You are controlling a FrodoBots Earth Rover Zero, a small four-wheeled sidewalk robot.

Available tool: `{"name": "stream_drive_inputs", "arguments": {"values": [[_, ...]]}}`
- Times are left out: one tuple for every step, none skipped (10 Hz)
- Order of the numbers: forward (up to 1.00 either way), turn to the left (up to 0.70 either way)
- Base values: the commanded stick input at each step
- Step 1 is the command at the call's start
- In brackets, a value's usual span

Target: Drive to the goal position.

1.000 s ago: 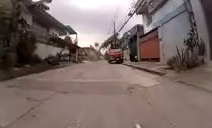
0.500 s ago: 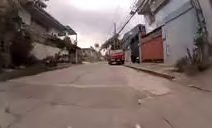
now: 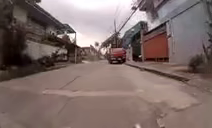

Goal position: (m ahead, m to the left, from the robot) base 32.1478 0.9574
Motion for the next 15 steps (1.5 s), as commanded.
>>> {"name": "stream_drive_inputs", "arguments": {"values": [[1.0, 0.03], [1.0, 0.03], [1.0, 0.03], [1.0, 0.03], [1.0, 0.03], [1.0, 0.03], [1.0, 0.03], [1.0, 0.03], [1.0, 0.03], [1.0, 0.03], [1.0, 0.03], [1.0, 0.03], [1.0, 0.03], [1.0, 0.03], [1.0, 0.03]]}}
